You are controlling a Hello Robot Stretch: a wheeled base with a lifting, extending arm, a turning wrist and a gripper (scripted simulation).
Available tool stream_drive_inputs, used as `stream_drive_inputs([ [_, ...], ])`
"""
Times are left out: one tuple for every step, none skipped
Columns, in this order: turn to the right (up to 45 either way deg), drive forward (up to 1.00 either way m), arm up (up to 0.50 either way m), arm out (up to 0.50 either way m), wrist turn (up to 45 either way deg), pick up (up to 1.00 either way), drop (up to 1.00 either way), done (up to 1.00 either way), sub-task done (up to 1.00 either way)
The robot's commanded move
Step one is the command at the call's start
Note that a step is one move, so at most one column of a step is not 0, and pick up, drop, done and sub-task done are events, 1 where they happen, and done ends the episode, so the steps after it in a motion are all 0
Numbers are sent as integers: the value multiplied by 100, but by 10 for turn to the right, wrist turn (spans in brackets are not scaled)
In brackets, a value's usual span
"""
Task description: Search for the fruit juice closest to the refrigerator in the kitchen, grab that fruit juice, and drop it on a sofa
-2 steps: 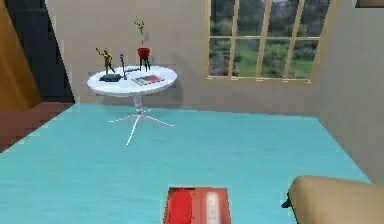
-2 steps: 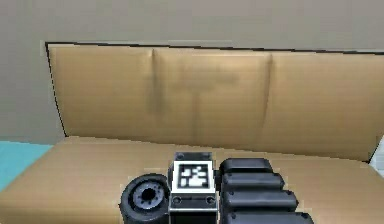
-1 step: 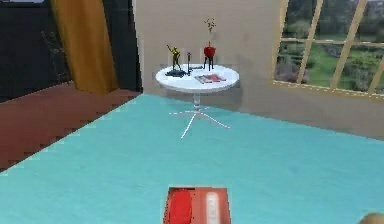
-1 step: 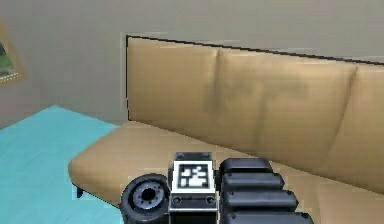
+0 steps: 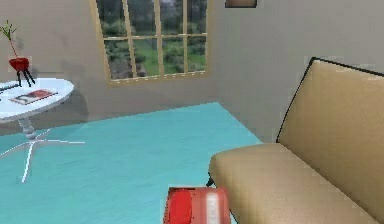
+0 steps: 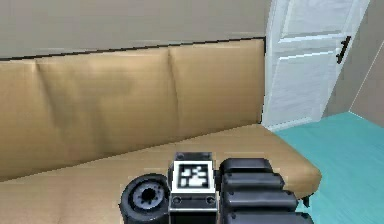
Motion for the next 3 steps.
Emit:
stream_drive_inputs([
  [0, 0, 0, 48, 0, 0, 0, 0, 0],
  [0, 0, 0, 0, 390, 0, 0, 0, 0],
  [0, 0, -40, 0, 0, 0, 0, 0, 0],
])
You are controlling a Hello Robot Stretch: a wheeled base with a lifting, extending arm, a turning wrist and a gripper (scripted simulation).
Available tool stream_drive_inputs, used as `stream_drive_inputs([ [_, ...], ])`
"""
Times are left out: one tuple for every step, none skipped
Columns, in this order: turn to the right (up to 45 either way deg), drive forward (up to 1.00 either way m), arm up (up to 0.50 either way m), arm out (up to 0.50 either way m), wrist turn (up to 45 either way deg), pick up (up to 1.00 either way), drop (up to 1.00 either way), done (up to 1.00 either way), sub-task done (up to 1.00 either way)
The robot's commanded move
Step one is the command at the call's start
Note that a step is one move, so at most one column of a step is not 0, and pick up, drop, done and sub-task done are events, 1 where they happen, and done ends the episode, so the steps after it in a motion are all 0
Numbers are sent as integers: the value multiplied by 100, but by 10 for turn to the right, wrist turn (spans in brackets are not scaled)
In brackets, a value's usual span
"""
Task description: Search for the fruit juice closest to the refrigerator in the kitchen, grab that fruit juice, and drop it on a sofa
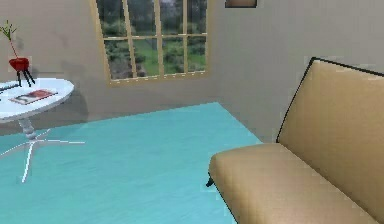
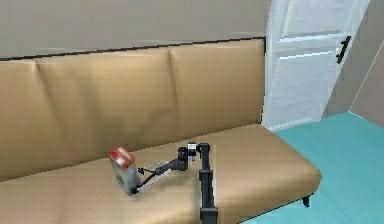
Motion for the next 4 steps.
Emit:
stream_drive_inputs([
  [0, 0, -32, 0, 0, 0, 0, 0, 0],
  [0, 0, 0, 0, 0, 0, 100, 0, 0],
  [0, 0, 10, 0, 0, 0, 0, 0, 0],
  [0, 0, 0, -8, 0, 0, 0, 0, 0],
])
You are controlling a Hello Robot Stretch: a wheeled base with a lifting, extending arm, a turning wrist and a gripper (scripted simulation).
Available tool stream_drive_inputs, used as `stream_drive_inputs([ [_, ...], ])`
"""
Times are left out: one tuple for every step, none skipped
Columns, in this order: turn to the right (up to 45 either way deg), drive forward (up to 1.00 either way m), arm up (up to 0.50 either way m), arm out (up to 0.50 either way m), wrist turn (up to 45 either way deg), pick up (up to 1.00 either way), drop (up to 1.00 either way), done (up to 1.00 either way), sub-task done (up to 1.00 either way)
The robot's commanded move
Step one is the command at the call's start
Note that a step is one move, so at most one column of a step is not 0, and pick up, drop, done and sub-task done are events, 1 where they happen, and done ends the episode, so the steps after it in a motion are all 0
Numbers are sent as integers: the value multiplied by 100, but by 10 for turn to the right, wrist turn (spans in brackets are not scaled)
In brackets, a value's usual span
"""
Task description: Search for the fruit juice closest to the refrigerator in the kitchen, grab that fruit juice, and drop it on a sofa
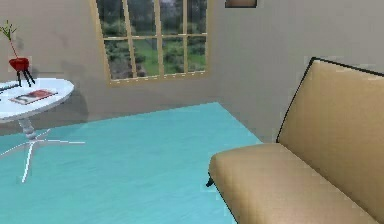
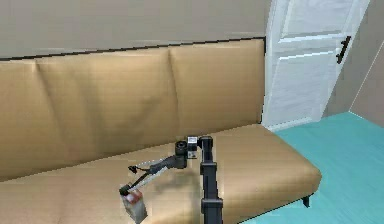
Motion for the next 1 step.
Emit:
stream_drive_inputs([
  [0, 0, 0, 0, 0, 0, 0, 100, 0],
])
